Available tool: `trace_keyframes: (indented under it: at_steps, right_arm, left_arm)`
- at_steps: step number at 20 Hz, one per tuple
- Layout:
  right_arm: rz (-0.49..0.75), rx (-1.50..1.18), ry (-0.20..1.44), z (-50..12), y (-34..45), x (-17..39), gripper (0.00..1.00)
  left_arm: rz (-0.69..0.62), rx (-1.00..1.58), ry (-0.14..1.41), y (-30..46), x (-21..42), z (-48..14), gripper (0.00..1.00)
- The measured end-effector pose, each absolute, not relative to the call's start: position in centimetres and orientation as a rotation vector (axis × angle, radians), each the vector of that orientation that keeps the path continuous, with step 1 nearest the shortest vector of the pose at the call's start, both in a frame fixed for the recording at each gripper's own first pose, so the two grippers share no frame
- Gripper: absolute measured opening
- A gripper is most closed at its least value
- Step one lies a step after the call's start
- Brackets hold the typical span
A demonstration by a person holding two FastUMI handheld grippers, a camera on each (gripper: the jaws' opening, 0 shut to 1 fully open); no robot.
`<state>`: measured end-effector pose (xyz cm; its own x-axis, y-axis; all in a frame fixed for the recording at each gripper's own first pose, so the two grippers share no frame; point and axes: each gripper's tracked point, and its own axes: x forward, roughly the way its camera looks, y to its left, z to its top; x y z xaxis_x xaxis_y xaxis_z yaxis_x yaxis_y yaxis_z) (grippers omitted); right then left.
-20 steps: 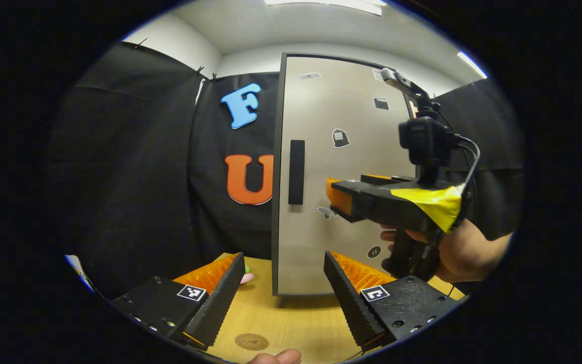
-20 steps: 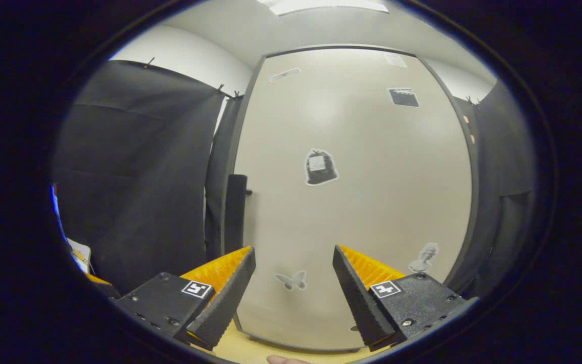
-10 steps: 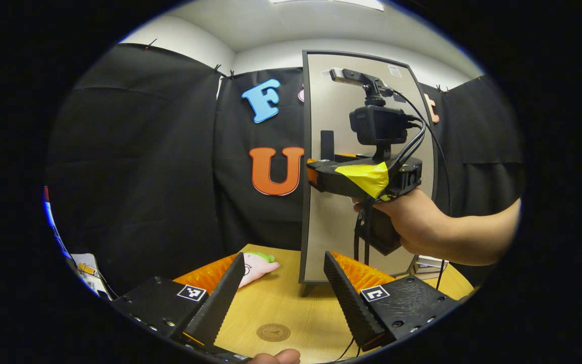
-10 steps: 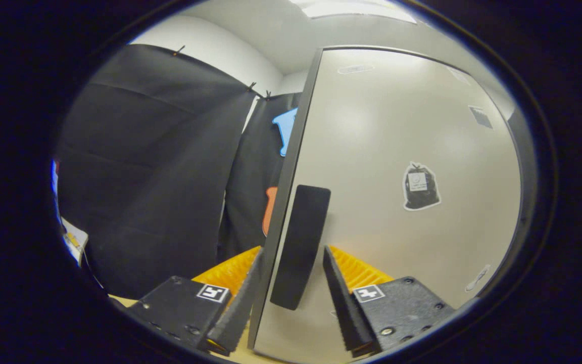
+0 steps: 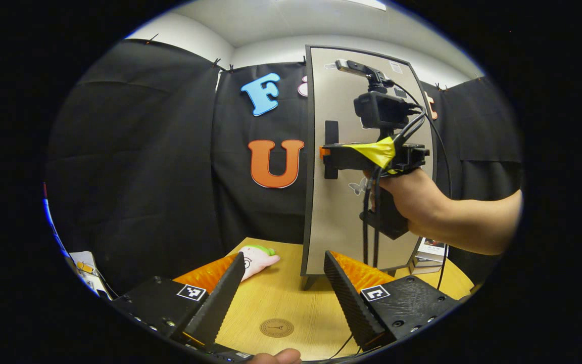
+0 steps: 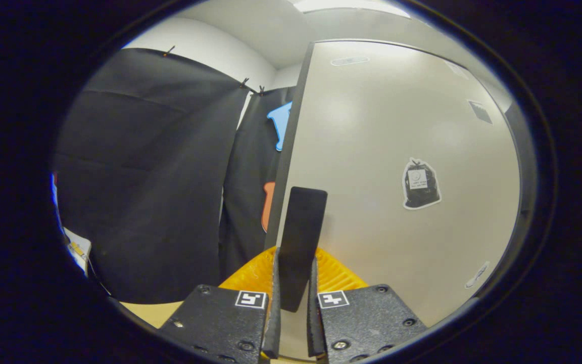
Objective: Open the cabinet door with the right hand, grasp the bottle in the cabinet with the left hand and place it on the coaster, then close the cabinet door with the right hand.
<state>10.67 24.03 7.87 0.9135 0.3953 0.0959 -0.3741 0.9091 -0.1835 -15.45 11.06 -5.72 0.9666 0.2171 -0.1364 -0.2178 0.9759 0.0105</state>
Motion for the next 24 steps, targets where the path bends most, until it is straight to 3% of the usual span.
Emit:
trace_keyframes:
  at_steps: [11,24]
  right_arm:
    - [0.530,-0.109,-0.081,8.3,22.7,1.8,0.22]
    - [0.665,-0.090,0.015,8.6,19.1,-5.9,0.22]
  left_arm:
    - [0.047,-0.014,0.155,7.9,-16.4,-7.1,0.95]
    - [-0.062,-0.040,0.184,5.7,-15.6,-8.5,0.95]
